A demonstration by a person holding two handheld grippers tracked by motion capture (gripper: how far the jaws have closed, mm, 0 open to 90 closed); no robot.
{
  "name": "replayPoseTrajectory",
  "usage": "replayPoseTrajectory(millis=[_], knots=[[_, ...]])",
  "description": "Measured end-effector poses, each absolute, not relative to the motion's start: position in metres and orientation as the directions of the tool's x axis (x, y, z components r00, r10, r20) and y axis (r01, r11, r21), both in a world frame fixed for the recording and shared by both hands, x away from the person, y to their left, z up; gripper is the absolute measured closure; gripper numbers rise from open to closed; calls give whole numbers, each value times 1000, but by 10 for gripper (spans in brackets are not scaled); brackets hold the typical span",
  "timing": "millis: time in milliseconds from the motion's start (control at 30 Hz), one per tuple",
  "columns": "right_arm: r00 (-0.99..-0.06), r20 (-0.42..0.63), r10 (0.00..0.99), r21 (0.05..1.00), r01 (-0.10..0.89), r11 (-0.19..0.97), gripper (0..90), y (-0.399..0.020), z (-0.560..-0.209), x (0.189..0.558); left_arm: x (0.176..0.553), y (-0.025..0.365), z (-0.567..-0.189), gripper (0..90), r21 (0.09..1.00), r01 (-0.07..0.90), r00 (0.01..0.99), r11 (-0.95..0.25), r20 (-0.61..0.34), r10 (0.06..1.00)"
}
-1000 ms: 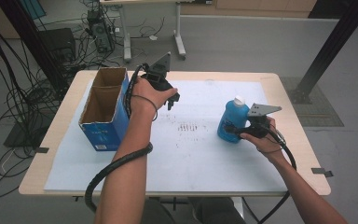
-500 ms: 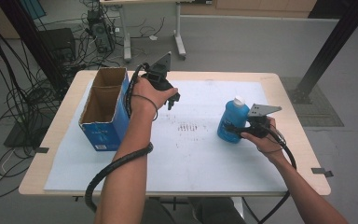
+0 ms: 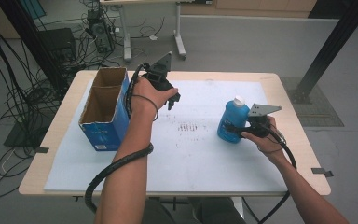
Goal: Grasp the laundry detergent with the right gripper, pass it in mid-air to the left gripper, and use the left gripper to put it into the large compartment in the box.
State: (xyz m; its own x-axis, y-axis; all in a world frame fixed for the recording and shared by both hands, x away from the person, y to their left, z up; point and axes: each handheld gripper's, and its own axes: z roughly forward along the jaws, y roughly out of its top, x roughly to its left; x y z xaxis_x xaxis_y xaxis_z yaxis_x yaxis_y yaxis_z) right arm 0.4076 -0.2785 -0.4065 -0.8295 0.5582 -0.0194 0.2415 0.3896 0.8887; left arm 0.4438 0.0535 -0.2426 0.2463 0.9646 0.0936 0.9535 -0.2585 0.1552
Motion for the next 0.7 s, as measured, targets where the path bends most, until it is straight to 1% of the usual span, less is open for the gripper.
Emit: replayPoseTrajectory(millis=[700], knots=[[-830,-17,558,891,241,386,432,-279,-407,408,442,52,-239,65,154,952,252,-266,103,962]])
